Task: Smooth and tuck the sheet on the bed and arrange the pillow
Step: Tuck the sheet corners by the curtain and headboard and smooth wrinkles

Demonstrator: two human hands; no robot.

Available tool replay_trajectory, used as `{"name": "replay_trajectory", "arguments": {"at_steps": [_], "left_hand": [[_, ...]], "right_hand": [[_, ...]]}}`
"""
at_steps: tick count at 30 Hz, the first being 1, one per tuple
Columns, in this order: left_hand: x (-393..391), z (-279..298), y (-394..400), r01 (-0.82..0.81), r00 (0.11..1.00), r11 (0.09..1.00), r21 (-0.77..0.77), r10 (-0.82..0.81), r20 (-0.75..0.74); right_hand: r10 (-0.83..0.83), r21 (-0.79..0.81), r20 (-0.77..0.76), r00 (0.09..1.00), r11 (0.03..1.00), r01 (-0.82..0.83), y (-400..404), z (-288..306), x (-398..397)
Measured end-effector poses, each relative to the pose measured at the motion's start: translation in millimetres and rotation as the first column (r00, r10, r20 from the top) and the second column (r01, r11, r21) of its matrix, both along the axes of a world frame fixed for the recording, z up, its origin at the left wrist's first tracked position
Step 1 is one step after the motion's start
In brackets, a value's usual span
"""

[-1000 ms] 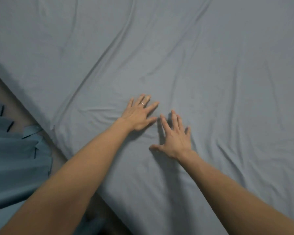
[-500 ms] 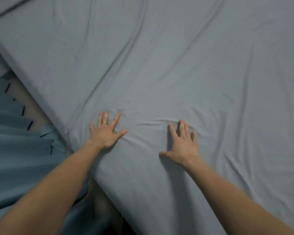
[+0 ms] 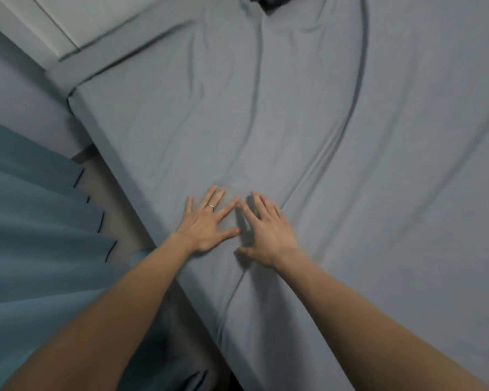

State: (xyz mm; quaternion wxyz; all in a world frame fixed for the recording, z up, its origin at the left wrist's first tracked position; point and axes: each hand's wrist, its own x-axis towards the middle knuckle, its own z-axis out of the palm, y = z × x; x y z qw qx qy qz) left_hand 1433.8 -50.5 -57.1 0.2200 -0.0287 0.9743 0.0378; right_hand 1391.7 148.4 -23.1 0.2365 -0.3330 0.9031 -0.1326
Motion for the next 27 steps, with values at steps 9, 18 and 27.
{"name": "replay_trajectory", "arguments": {"at_steps": [9,18,27], "left_hand": [[8,-11,-194,-0.365,0.93,0.928,-0.074,0.367,0.011],[-40,-4,-224,-0.394,0.917,0.919,-0.028,0.395,0.066],[-42,8,-231,-0.447,0.895,0.885,0.133,0.439,0.084]], "right_hand": [[-0.027,0.254,0.055,0.998,0.967,0.012,-110,-13,-43],[0.109,0.209,0.113,0.988,0.969,-0.131,-203,-4,-79],[0.138,0.35,0.123,0.983,0.921,-0.173,-241,12,-89]]}}
